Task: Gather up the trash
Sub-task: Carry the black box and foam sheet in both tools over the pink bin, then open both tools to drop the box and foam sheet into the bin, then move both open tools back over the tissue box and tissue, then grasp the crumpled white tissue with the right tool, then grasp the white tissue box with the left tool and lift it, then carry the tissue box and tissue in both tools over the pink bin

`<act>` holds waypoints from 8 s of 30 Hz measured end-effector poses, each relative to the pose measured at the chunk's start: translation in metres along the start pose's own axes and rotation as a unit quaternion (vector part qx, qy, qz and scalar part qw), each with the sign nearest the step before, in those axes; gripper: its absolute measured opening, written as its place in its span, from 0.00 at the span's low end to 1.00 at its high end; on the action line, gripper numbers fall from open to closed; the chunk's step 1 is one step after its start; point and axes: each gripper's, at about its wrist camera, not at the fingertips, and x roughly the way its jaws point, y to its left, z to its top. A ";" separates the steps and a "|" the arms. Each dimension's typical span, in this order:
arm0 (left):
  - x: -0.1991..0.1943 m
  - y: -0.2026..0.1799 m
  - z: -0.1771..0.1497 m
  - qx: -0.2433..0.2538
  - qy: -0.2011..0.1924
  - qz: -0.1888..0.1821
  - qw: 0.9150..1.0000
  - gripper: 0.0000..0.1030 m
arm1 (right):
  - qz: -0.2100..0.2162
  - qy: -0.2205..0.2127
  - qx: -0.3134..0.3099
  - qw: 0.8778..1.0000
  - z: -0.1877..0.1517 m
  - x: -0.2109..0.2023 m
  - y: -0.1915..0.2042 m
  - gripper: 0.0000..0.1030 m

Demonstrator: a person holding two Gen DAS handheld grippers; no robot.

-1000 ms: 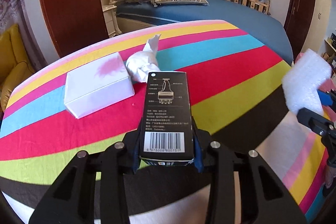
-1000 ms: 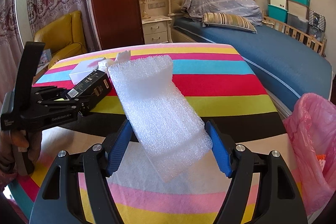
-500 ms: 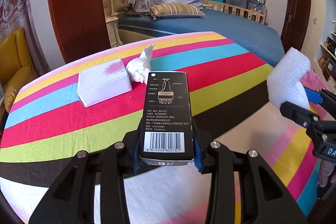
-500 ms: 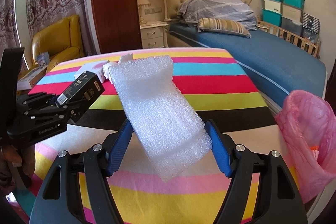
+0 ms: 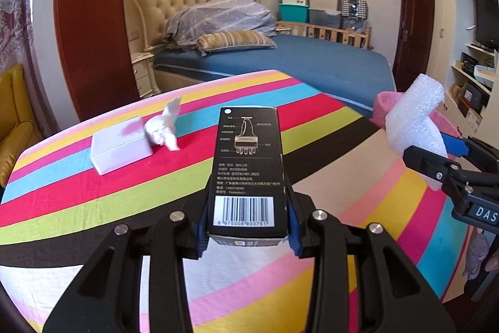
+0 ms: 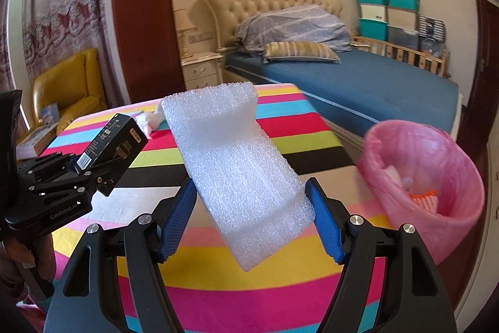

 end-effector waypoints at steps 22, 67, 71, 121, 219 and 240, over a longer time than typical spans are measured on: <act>0.024 -0.099 0.050 0.086 -0.037 -0.128 0.987 0.37 | -0.120 -0.062 0.079 0.988 0.004 -0.045 -0.111 0.67; 0.131 -0.188 0.117 0.037 -0.012 -0.214 0.976 0.83 | -0.146 -0.093 0.119 0.978 0.059 -0.021 -0.262 0.84; 0.115 -0.152 0.112 0.030 -0.036 -0.162 0.986 0.91 | -0.156 -0.095 0.113 0.977 0.054 -0.035 -0.248 0.84; 0.004 0.223 -0.019 -0.171 0.019 0.186 0.967 0.95 | 0.122 0.111 -0.116 0.979 0.098 0.227 0.201 0.54; 0.003 0.083 -0.023 -0.093 0.019 0.060 0.994 0.88 | 0.100 0.081 -0.032 0.991 0.008 0.072 0.075 0.34; 0.007 -0.016 0.003 0.001 -0.018 -0.034 0.999 0.88 | -0.005 0.007 0.038 0.999 -0.002 0.003 -0.040 0.34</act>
